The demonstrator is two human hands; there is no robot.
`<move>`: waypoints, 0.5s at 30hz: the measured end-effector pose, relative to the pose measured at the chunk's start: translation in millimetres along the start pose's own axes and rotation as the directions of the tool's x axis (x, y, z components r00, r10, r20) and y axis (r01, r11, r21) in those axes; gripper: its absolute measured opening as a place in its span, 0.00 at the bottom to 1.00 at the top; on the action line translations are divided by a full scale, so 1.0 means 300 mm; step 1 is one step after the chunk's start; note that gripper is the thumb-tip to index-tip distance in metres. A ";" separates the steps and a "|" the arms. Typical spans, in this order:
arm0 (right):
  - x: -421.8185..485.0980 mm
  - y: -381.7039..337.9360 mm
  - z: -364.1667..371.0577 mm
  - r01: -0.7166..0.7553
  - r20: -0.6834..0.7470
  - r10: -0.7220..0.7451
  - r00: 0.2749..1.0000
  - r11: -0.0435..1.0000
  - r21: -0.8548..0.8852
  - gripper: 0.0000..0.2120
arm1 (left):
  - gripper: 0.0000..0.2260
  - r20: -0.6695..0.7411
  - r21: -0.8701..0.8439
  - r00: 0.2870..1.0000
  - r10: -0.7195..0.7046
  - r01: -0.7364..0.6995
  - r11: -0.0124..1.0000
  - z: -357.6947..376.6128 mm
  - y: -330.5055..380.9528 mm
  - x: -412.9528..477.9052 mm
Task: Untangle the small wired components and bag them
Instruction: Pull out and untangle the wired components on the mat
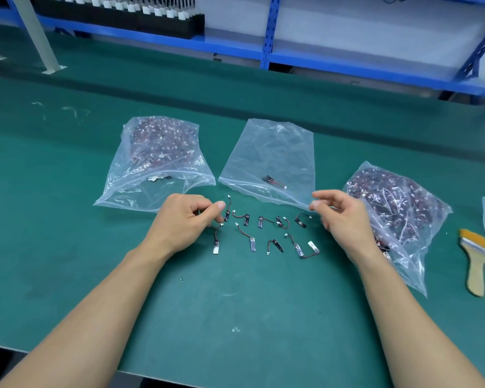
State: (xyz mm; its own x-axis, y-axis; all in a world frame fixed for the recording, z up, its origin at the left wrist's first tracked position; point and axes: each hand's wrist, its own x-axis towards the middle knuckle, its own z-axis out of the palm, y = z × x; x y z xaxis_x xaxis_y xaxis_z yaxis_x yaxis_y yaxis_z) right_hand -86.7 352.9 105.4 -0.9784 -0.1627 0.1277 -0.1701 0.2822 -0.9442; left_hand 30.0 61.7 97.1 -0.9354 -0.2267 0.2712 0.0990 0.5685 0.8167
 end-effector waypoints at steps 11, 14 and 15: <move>-0.017 0.041 0.001 0.173 0.114 -0.141 0.983 0.913 -0.368 0.10 | 0.15 -0.006 0.019 1.000 0.004 -0.003 1.000 0.010 -0.015 0.008; -0.017 0.047 0.003 0.181 0.104 -0.152 0.983 0.908 -0.377 0.08 | 0.15 -0.013 0.006 1.000 -0.002 0.002 1.000 0.011 -0.014 0.008; -0.019 0.048 0.005 0.184 0.099 -0.158 0.982 0.906 -0.382 0.07 | 0.15 -0.017 0.004 1.000 -0.003 0.003 1.000 0.010 -0.015 0.008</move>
State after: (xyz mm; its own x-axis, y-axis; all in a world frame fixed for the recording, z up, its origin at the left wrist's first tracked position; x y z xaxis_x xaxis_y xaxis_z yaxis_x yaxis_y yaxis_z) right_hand -83.5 356.5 90.6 -0.9226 -0.2979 0.2449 -0.3794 0.5868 -0.7153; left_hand 26.3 61.1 92.4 -0.9299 -0.2417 0.2772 0.0948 0.5708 0.8156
